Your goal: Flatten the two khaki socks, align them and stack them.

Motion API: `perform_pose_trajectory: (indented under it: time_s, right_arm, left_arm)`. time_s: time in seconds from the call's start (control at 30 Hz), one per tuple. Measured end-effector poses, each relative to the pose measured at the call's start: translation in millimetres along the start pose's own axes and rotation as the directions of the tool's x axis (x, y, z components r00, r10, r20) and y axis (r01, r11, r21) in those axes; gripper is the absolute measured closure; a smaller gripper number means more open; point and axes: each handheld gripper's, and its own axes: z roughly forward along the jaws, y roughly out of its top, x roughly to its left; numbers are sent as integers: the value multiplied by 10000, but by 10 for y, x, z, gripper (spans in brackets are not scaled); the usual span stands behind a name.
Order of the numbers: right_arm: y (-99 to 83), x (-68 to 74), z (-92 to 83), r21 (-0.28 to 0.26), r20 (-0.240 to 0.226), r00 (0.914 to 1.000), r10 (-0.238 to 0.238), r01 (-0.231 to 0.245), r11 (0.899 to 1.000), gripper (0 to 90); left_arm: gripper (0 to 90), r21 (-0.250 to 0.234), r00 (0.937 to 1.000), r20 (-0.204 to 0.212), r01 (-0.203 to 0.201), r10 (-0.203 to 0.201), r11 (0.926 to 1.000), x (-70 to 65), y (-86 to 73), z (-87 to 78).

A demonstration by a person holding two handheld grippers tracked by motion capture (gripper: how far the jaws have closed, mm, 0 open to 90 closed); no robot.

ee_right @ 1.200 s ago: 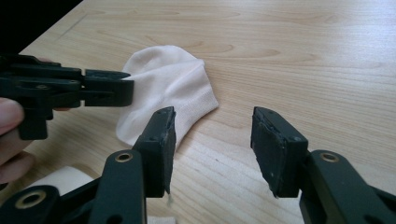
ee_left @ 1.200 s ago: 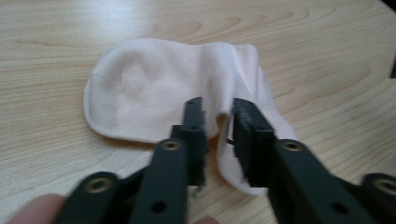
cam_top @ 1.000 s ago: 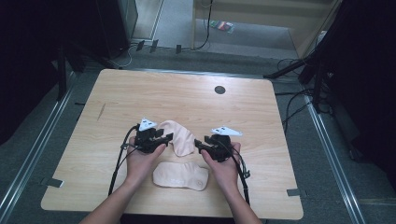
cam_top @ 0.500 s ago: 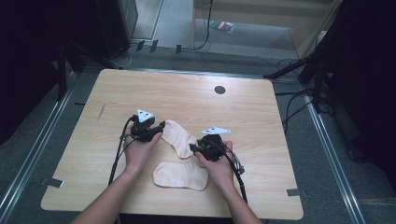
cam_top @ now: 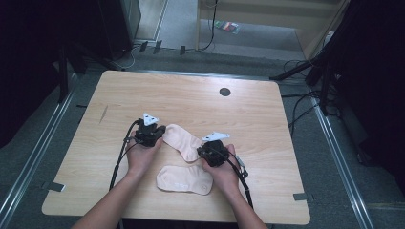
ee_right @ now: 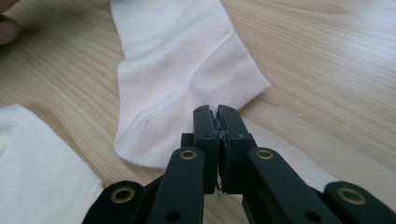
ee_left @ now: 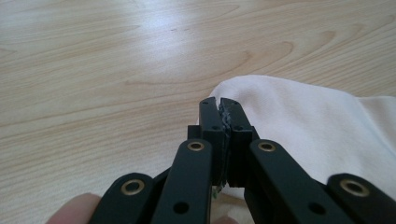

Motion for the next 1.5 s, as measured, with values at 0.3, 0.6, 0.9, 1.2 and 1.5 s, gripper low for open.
perform_pose_trajectory:
  time_s: [0.3,0.6,0.9,1.2,1.5]
  right_arm:
    - [5,-215,-74,-202,481,9983,334,-324,9993,889]
    - [-24,-357,-77,-775,612,9912,1173,-1124,9906,720]
    - [-70,-372,-112,-967,336,9857,1654,-1615,9821,617]
    - [-105,-329,-124,-924,400,9788,2008,-1965,9761,601]
    - [-117,-289,-57,-615,744,9819,1743,-1700,9835,665]
  left_arm:
    - [900,-294,9975,705,94,-73,9995,-150,-173,-257]
    - [659,-261,9940,1046,357,-328,9990,-214,-350,-308]
    - [605,-521,9954,648,742,-708,9959,-87,-221,-261]
    - [640,-207,9925,1127,503,-476,9985,-115,-161,-166]
    - [824,264,9967,773,-262,241,9993,-179,-194,-128]
